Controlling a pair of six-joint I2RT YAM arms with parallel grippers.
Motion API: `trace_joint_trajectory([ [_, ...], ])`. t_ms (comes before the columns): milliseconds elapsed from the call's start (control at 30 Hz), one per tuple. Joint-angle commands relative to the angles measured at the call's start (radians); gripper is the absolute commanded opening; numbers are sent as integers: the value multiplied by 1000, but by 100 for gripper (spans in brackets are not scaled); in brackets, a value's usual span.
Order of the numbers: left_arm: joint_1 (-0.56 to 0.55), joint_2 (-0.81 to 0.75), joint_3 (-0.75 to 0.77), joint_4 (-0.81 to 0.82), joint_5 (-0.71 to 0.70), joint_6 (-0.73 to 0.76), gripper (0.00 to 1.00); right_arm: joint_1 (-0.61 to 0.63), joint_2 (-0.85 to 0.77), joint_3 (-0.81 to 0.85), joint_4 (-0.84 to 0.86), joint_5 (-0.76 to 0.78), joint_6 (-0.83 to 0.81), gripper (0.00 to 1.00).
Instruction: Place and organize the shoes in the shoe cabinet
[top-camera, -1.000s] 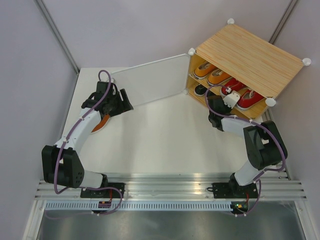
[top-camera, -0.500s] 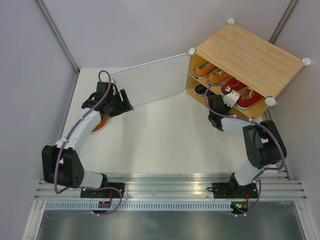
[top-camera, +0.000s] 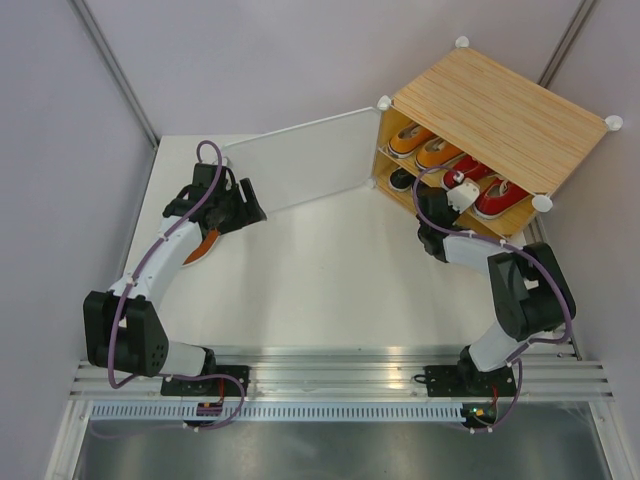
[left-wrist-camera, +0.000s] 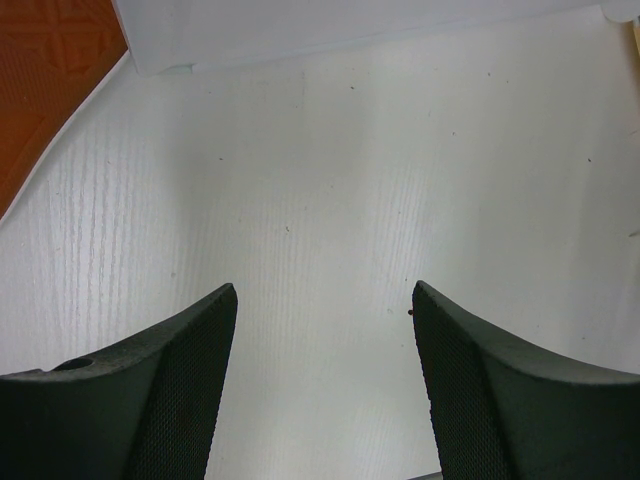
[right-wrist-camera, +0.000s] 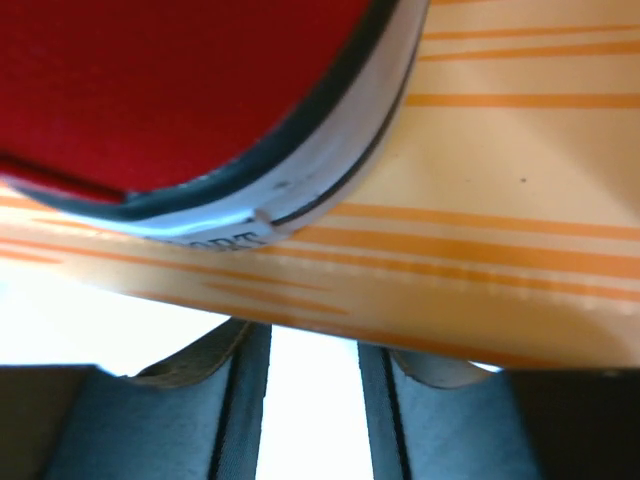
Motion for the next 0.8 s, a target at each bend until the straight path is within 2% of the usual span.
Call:
trace_joint_trajectory([
  [0,6,-36,-3,2,-9,11,75,-81,-21,-1,11,-38,45,45],
  [167,6,-34,-2,2,-2,8,75,-72,-87,10,-91,-85,55,52],
  [333,6,-36,-2,4,-3,7,75,-50,-138,4,-174,-131,70,54],
  [433,6,-36,-2,4,0,5,75,-27,-180,-7,-223,-162,55,60],
  [633,6,-40,-2,4,0,3,75,17,-243,-17,-305,-246,1,62],
  [767,6,-42,-2,4,-2,5,75,27,-260,-10,-346,-360,-71,62],
])
